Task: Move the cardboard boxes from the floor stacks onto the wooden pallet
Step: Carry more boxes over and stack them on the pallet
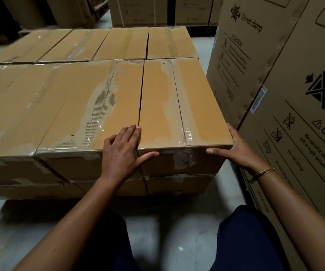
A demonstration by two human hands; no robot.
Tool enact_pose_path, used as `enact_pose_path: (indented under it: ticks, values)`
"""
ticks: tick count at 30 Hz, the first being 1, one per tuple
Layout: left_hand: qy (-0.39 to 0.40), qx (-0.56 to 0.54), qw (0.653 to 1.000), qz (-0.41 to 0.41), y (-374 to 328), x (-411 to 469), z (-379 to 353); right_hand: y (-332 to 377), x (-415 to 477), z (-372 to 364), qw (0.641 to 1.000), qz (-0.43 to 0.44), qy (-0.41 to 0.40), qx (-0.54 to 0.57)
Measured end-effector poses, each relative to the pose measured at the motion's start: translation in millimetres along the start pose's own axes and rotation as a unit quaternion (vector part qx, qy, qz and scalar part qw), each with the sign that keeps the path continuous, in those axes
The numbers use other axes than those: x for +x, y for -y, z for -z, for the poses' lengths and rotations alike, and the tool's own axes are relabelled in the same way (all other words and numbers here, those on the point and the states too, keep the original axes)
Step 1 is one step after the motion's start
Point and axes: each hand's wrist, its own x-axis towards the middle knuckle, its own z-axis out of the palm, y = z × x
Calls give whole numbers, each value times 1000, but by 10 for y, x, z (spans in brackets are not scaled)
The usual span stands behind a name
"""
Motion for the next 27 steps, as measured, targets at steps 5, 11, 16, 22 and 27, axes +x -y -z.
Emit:
enact_pose_path:
  ticks: [5, 11, 16, 22, 27]
  values:
    - [-3, 12, 1000, -6, -19, -8, 4, -399, 12, -100, 991, -99, 51, 78]
    - [-1, 8, 1000, -6, -28, -7, -15, -700, -107, -311, 894, -169, 21, 414]
    - [1, 9, 1000, -6, -25, -6, -22, -698, -56, -625, 910, -210, -22, 356]
    - [5, 15, 1000, -1, -43, 1, -27, -755, 15, -766, 894, -229, -47, 382]
    - [4, 12, 1000, 0, -43, -1, -24, -759, 50, -784, 896, -240, -55, 371]
